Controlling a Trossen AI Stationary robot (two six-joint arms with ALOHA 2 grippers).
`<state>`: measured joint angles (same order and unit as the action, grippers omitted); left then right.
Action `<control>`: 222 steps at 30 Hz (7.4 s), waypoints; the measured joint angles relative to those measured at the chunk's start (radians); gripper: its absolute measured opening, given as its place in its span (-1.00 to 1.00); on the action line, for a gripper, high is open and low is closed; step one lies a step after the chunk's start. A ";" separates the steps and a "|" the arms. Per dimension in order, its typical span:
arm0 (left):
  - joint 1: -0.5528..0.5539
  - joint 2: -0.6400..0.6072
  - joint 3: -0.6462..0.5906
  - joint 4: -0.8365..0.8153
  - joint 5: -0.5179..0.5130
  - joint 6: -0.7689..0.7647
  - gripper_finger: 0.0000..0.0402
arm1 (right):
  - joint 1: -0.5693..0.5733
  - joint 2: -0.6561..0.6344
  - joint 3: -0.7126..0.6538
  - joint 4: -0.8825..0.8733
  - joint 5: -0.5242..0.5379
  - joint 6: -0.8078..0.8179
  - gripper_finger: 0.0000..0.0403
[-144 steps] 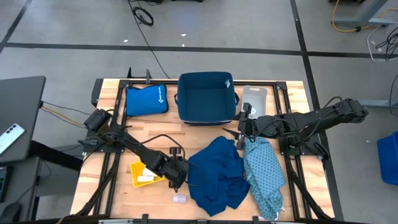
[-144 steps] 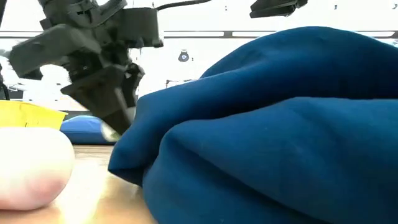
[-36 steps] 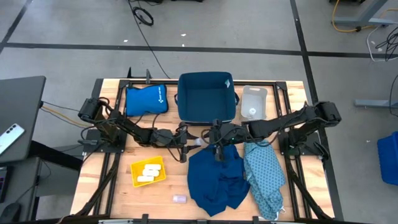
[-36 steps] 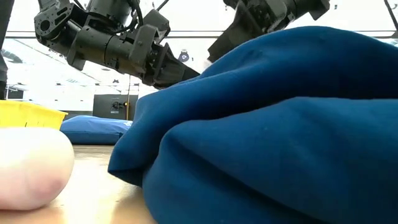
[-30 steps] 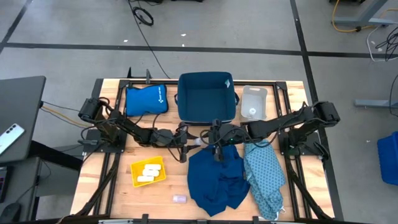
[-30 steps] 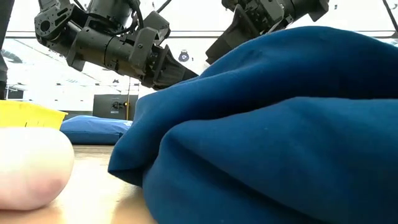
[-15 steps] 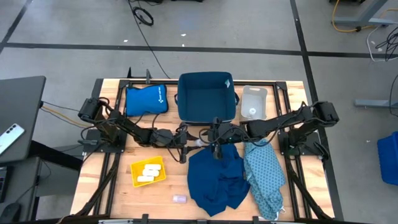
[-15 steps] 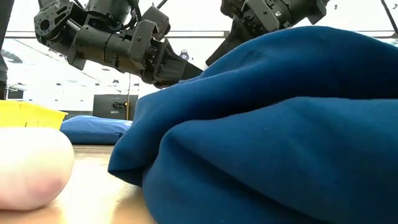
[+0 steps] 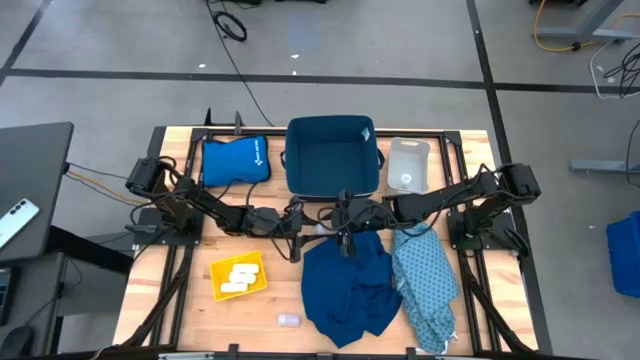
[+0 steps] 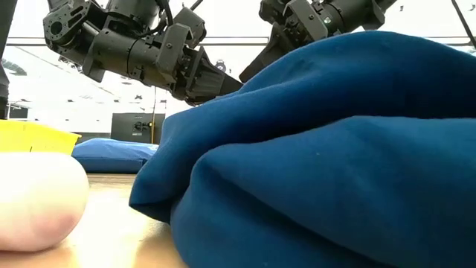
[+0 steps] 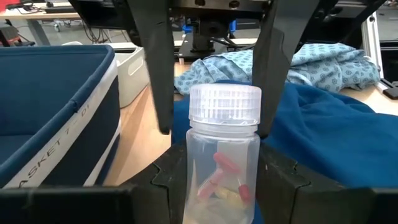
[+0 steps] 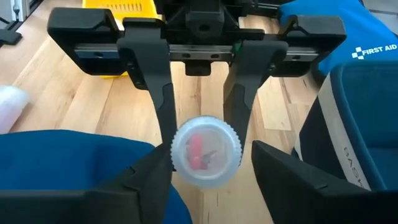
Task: Pick & Place Medicine items
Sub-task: Put the top transparent pill bottle into the white bin, then put the transparent pill bottle into the white bin
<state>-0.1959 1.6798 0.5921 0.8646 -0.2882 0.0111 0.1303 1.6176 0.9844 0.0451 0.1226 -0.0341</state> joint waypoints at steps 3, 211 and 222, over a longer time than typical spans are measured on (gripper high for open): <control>0.000 0.000 0.000 -0.005 0.000 0.000 -0.27 | 0.001 0.000 0.000 0.007 -0.001 0.000 -0.07; -0.572 -0.056 0.232 -0.800 0.077 -0.457 0.69 | -0.102 -0.565 -0.065 -0.684 0.288 0.245 -0.10; -0.555 0.123 0.324 -0.800 0.152 -0.457 0.67 | -0.036 -0.565 -0.065 -0.682 0.338 0.272 -0.10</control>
<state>-0.7513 1.8032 0.9165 0.0644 -0.1364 -0.4460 0.0947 1.0531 0.9195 -0.6369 0.4607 0.2375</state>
